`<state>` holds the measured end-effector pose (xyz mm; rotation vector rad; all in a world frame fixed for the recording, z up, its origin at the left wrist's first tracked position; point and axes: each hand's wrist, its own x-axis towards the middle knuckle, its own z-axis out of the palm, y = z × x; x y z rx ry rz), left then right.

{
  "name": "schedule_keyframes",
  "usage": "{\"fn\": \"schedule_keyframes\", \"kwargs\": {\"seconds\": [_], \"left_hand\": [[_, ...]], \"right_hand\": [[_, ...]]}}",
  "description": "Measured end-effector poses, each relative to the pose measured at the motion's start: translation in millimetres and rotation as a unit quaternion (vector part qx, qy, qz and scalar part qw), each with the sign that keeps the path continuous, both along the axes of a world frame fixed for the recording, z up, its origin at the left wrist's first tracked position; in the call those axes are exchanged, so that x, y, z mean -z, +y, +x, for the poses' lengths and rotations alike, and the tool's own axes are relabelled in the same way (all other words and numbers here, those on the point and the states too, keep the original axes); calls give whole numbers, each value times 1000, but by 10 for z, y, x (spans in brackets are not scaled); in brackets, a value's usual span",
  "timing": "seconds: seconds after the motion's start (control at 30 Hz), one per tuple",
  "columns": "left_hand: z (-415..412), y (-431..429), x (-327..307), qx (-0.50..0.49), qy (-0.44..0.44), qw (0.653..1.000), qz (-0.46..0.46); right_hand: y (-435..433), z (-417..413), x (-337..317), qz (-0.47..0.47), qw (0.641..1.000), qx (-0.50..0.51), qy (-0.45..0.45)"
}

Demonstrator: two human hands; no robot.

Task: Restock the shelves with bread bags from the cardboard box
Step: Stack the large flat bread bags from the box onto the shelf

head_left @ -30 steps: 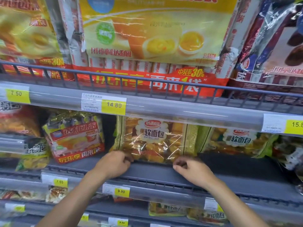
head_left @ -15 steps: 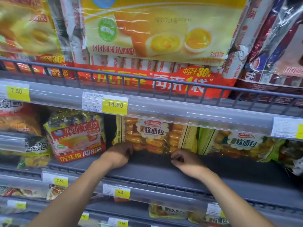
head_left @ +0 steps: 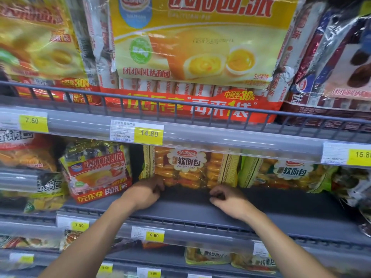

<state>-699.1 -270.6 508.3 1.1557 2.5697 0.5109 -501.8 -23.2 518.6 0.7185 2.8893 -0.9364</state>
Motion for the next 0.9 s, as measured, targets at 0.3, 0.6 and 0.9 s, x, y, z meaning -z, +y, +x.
{"fn": "schedule_keyframes", "kwargs": {"seconds": [0.3, 0.6, 0.9], "left_hand": [[489, -301, -127, 29, 131, 990, 43], [1290, -570, 39, 163, 268, 941, 123], [2527, -491, 603, 309, 214, 921, 106]], "right_hand": [[-395, 499, -219, 99, 993, 41, 54], [-1068, 1647, -105, 233, 962, 111, 85], [-1588, 3376, 620, 211, 947, 241, 19]]}}
